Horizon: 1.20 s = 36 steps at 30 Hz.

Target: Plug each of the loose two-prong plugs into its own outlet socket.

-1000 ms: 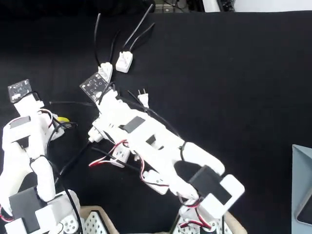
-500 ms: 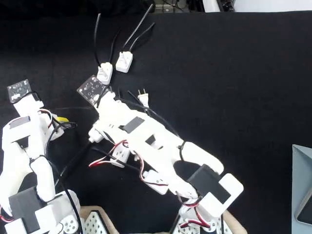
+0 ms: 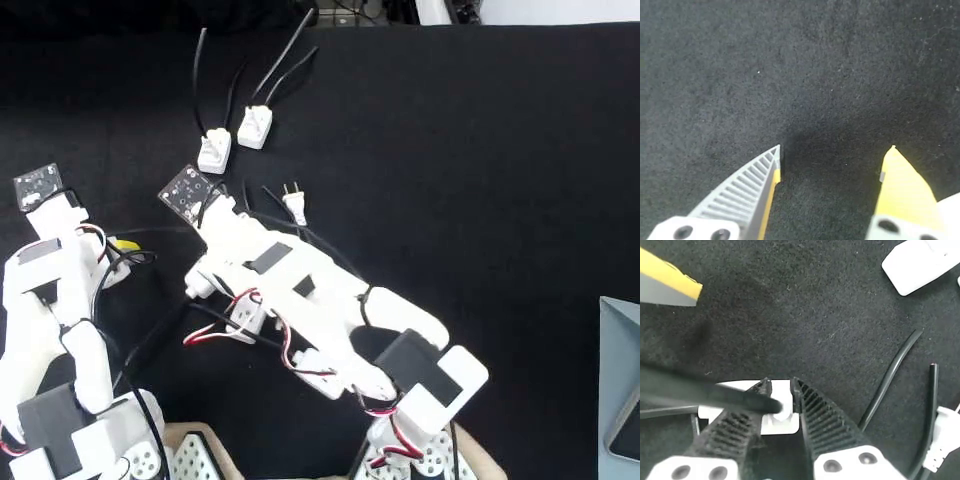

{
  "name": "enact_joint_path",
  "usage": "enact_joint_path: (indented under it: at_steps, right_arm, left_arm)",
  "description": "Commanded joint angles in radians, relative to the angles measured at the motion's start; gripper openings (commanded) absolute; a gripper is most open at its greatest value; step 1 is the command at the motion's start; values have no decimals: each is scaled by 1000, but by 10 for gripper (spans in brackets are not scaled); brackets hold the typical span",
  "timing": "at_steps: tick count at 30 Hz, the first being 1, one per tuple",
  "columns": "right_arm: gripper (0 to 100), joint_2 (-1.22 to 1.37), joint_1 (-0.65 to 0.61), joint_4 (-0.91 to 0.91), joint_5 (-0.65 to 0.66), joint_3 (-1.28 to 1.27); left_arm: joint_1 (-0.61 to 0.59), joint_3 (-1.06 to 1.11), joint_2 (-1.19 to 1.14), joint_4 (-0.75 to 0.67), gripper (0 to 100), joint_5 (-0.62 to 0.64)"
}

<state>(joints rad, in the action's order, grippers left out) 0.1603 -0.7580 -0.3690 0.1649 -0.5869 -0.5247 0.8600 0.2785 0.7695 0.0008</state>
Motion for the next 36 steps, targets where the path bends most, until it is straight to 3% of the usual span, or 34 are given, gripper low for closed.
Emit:
enact_joint_path:
  at_steps: [1, 9, 13, 16, 23, 32, 36]
  right_arm:
    - [12, 27, 12, -83, 8, 36]
    - [18, 18, 12, -121, 9, 39]
    - [113, -27, 11, -133, 2, 31]
    - [154, -90, 6, -218, 2, 45]
    - [144, -341, 14, -466, 8, 101]
    - [74, -677, 187, -829, 2, 124]
    - [47, -746, 302, -841, 2, 48]
  left_arm:
    - [-7, -8, 17, -12, 316, 6]
    - [-1, -8, 17, -14, 317, 6]
    - [1, -10, 17, -14, 317, 6]
    - [1, -10, 17, -14, 317, 5]
    - [1, -8, 17, -15, 317, 5]
    - [2, 10, 17, -48, 317, 3]
    - [41, 10, 17, -41, 317, -3]
